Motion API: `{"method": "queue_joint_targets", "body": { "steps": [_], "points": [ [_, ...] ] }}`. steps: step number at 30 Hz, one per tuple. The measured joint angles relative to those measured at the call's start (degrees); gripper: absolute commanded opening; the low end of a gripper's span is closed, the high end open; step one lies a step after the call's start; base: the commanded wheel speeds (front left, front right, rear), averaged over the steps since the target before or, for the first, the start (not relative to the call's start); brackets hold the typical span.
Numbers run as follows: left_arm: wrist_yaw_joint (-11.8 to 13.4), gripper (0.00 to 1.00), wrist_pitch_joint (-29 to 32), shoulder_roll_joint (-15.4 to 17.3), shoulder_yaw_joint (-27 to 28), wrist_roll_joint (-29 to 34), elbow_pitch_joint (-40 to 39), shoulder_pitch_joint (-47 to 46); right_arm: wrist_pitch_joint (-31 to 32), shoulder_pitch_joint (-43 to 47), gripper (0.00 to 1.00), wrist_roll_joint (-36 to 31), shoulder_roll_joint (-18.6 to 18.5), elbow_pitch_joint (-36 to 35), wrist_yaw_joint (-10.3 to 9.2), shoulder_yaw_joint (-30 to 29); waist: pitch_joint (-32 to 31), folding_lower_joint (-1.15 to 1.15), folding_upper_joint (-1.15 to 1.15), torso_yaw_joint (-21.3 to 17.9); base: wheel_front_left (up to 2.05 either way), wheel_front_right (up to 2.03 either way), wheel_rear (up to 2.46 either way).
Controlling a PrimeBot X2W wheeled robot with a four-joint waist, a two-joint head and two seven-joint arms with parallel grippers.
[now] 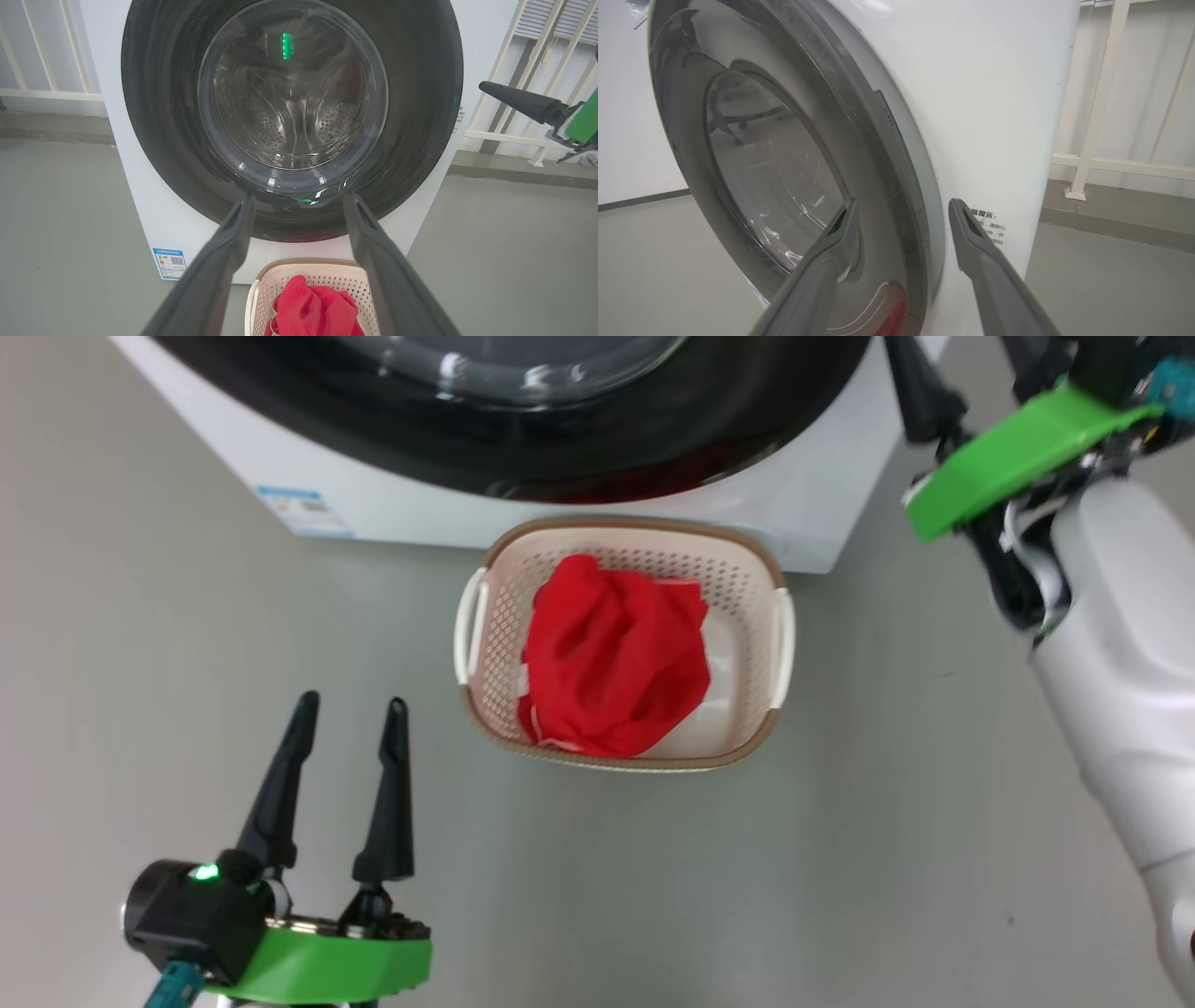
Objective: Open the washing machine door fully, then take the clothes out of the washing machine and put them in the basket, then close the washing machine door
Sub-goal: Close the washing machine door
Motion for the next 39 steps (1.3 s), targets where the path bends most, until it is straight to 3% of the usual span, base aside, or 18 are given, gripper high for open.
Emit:
{"method": "queue_joint_targets", "body": {
  "steps": [8,18,39],
  "points": [
    [1.40,1.00,-0.01,0.44,2.27,0.09,0.45,0.23,0.00,7.77,1.00,-3.25,0.49,-5.48,0.00,-2.12,-2.86,0.00,0.00,-4.24,0.00,0.00,0.00],
    [1.43,1.00,0.15,2.50,3.79,-1.08,0.85,3.99,0.00,19.52,1.00,-6.70,1.09,-12.77,0.00,-6.42,-8.48,0.00,0.00,-10.51,0.00,0.00,0.00],
    [0.22,1.00,0.92,4.61,5.12,-4.23,-1.13,12.12,0.00,40.25,1.00,-6.05,0.24,-22.87,0.00,-13.06,-18.93,0.00,0.00,-16.69,0.00,0.00,0.00]
  ]
}}
